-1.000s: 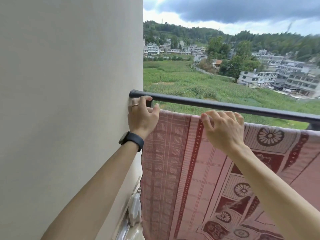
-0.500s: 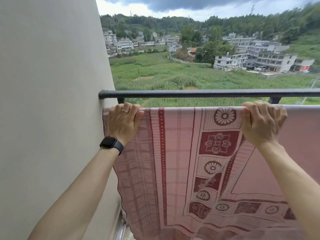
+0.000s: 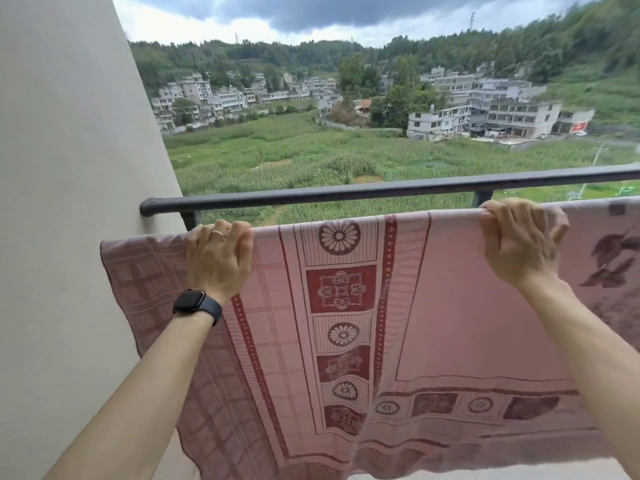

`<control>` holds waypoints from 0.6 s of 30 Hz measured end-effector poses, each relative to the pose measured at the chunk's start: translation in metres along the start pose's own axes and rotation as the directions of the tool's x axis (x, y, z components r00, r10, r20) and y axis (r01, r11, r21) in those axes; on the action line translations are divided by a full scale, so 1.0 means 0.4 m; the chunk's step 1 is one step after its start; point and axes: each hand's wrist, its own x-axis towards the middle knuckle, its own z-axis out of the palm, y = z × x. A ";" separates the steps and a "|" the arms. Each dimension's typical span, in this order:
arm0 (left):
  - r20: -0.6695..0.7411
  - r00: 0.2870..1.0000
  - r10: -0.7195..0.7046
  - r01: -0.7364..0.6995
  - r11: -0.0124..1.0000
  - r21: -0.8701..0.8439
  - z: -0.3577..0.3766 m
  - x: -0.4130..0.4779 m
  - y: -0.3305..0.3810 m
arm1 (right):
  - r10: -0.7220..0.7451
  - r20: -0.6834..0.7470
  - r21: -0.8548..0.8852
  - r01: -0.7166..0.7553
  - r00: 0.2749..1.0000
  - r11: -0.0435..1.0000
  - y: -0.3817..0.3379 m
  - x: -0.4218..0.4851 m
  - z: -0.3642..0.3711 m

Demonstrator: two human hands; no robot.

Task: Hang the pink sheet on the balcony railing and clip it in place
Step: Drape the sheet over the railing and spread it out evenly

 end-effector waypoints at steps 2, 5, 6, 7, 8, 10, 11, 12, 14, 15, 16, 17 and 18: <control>0.014 0.999 -0.031 0.031 0.998 0.046 -0.011 0.001 0.007 | -0.077 0.012 -0.026 0.077 0.997 0.997 0.071 0.007 0.000; 0.014 0.989 -0.145 0.143 0.984 0.105 -0.015 0.005 0.065 | -0.050 0.033 0.040 0.049 0.998 0.998 0.095 0.019 0.012; 0.010 0.979 -0.203 0.201 0.974 0.102 -0.015 0.003 0.092 | -0.046 0.055 0.074 0.042 0.997 0.996 0.096 0.017 0.012; 0.005 0.965 -0.262 0.261 0.962 0.084 -0.017 -0.003 0.126 | -0.063 0.079 0.106 0.054 0.995 0.993 0.098 0.013 0.007; -0.007 0.955 -0.298 0.298 0.953 0.060 -0.018 -0.014 0.170 | -0.097 0.104 0.132 0.083 0.990 0.988 0.105 0.004 -0.001; -0.028 0.967 -0.252 0.252 0.968 -0.001 -0.016 -0.046 0.298 | -0.176 0.132 0.177 0.152 0.975 0.972 0.128 -0.023 -0.031; -0.033 0.982 -0.187 0.185 0.982 -0.042 -0.012 -0.067 0.379 | -0.203 0.130 0.207 0.174 0.970 0.963 0.145 -0.043 -0.049; -0.033 0.993 -0.113 0.110 0.990 -0.090 -0.006 -0.090 0.465 | -0.210 0.125 0.244 0.175 0.970 0.954 0.164 -0.069 -0.070; -0.004 1.000 0.029 -0.029 0.981 -0.193 0.015 -0.140 0.648 | -0.168 0.117 0.316 0.124 0.979 0.941 0.223 -0.133 -0.115; 0.029 0.994 0.103 -0.093 0.966 -0.243 0.033 -0.165 0.737 | -0.130 0.114 0.340 0.084 0.985 0.937 0.264 -0.169 -0.137; 0.067 0.982 0.174 -0.148 0.946 -0.288 0.052 -0.191 0.825 | -0.084 0.114 0.351 0.038 0.990 0.936 0.312 -0.207 -0.159; 0.113 0.965 0.239 -0.189 0.924 -0.334 0.076 -0.218 0.911 | -0.028 0.118 0.349 -0.015 0.993 0.937 0.368 -0.244 -0.182; 0.162 0.942 0.293 -0.215 0.900 -0.379 0.098 -0.242 0.994 | 0.036 0.123 0.341 -0.076 0.992 0.937 0.427 -0.278 -0.203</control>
